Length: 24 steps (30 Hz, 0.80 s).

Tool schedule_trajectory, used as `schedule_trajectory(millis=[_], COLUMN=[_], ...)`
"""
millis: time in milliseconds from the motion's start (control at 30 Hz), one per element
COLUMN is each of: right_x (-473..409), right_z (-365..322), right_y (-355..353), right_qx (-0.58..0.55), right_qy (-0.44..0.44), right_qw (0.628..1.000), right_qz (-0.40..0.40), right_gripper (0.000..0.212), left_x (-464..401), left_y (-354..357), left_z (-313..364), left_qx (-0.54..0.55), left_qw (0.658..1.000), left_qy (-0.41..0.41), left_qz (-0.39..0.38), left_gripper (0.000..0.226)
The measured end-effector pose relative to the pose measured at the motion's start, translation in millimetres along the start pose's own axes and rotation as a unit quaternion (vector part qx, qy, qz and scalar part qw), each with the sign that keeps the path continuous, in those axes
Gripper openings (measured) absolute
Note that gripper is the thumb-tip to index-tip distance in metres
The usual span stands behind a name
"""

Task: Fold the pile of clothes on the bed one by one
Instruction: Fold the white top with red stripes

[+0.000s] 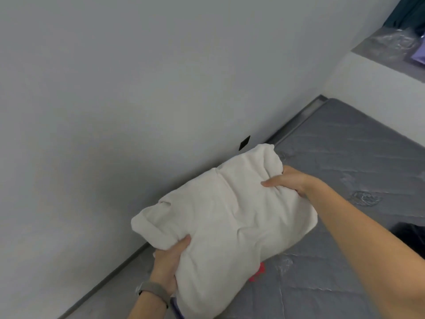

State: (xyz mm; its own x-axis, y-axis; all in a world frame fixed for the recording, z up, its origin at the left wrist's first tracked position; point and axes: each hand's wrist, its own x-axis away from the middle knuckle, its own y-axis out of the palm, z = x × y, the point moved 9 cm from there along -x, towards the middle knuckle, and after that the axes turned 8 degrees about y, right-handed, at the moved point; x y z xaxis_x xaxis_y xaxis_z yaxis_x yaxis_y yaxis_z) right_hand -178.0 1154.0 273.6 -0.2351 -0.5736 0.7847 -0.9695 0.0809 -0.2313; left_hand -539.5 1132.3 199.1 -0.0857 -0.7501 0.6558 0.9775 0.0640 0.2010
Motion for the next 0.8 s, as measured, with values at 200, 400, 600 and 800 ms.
schedule_trajectory(millis=[200,400,600,800], right_x=[-97,-72,-100,-121], right_z=[51,22,44,76], right_y=[8,44,104,102], right_qx=[0.095,0.213,0.412,0.403], right_qy=[0.034,-0.142,-0.120,-0.142], right_qw=[0.948,0.863,0.848,0.845], right_qz=[0.300,0.436,0.312,0.322], right_gripper=[0.069,0.075,0.065,0.065], left_x=[-97,-50,-86,-94], left_y=[-34,20,60,65], left_z=[-42,71,-34,-70], left_qx=[-0.188,-0.506,-0.719,-0.728], left_qw=[0.972,0.751,0.638,0.620], left_qy=[-0.031,0.368,0.275,0.293], left_qz=[0.139,0.212,-0.004,-0.002], left_gripper=[0.058,0.075,0.072,0.073])
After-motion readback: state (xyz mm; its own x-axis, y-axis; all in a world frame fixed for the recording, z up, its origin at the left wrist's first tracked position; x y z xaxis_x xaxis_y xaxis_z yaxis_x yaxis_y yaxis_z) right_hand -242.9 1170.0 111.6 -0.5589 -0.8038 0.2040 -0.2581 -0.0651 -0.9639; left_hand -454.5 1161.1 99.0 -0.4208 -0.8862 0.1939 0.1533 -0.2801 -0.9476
